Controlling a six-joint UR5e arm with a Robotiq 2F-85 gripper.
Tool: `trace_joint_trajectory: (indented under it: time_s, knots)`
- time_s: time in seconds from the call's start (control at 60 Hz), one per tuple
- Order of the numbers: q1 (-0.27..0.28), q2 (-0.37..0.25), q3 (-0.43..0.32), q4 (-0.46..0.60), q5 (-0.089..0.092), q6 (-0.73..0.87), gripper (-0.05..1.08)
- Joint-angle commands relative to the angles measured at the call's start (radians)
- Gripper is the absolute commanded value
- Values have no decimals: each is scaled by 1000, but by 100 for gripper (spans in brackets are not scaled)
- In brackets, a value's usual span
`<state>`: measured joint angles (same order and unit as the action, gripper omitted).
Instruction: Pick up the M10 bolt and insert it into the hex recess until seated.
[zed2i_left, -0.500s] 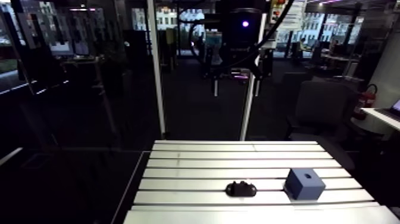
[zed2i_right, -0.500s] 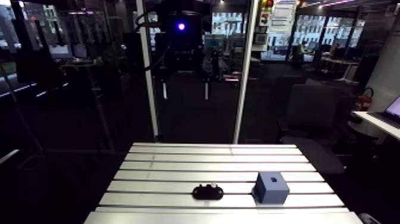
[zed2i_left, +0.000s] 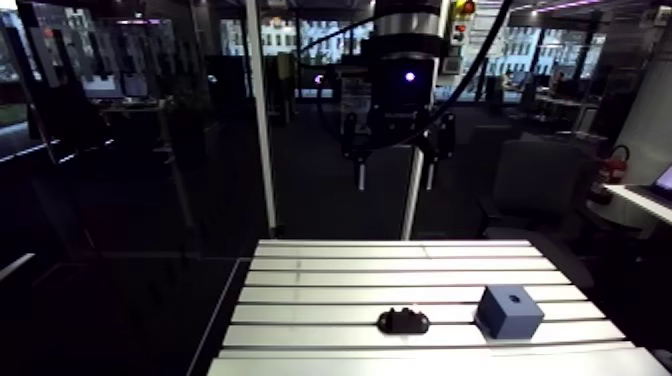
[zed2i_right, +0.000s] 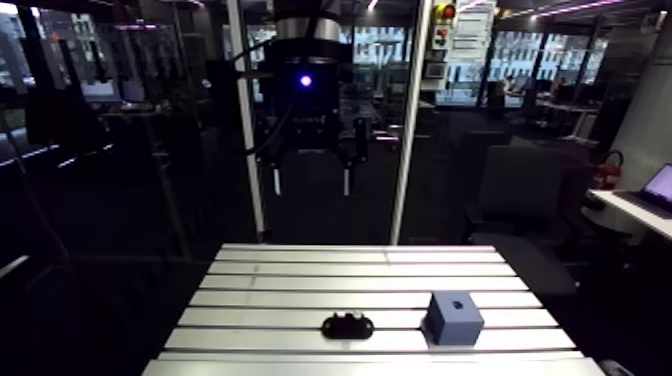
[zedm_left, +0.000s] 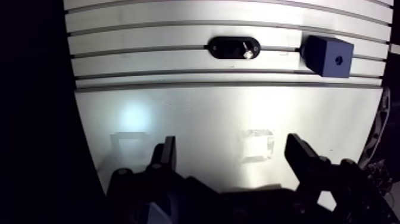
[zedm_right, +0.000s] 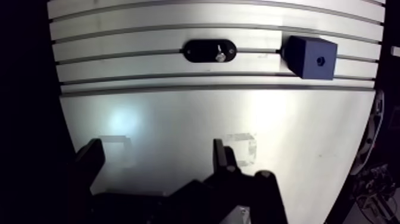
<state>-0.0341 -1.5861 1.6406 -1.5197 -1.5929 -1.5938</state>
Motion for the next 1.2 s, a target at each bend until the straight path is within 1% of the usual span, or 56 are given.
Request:
trace_joint_trajectory:
  time_s: [0.017,0.133,0.2,0.267,0.283,0.433,0.467,0.483,0.5,0.517,0.533,0.55,0.567,0.583,0.6,0.65,0.683,0.833,0.867,0.917,0.933,0.95,0.967,1.017,1.033,1.083,1.1,1.117,1.133,1.183,1.2]
  knots:
    - [-4,1,9,-4,0,-2,1]
    - [-6,1,15,-7,0,-2,1]
    - [-6,1,22,-25,0,-23,1]
    - [-6,-1,37,-61,-1,-56,1]
    - [-7,-2,45,-84,-2,-68,1]
    - [-9,-5,86,-174,-3,-82,1]
    - [-10,-7,115,-216,-3,-82,1]
    - [-10,-7,115,-216,-3,-82,1]
    - [-10,-9,131,-239,-3,-82,1]
    - [-10,-9,131,-239,-3,-82,1]
    - [-12,-15,149,-268,-2,-83,1]
    - [-12,-15,149,-268,-2,-83,1]
    - [-12,-20,167,-296,-2,-85,1]
    - [-12,-20,167,-296,-2,-85,1]
    - [-12,-23,185,-327,-3,-85,1]
    - [-13,-25,201,-358,-2,-85,1]
    - [-16,-25,233,-407,-3,-92,1]
    - [-24,-27,289,-462,-3,-117,1]
    - [-27,-32,318,-509,-3,-118,1]
    - [-30,-39,333,-538,-4,-120,1]
    - [-36,-44,346,-569,-2,-123,1]
    - [-36,-44,346,-569,-2,-123,1]
    - [-43,-46,360,-598,-2,-129,1]
    - [-51,-47,373,-623,-2,-137,1]
    - [-58,-47,389,-640,0,-149,1]
    - [-67,-47,401,-655,1,-160,1]
    - [-75,-47,412,-667,-3,-171,1]
    - [-75,-47,412,-667,-3,-171,1]
    - [-85,-47,420,-671,1,-180,1]
    - [-97,-47,431,-674,3,-186,1]
    - [-111,-47,440,-675,3,-194,1]
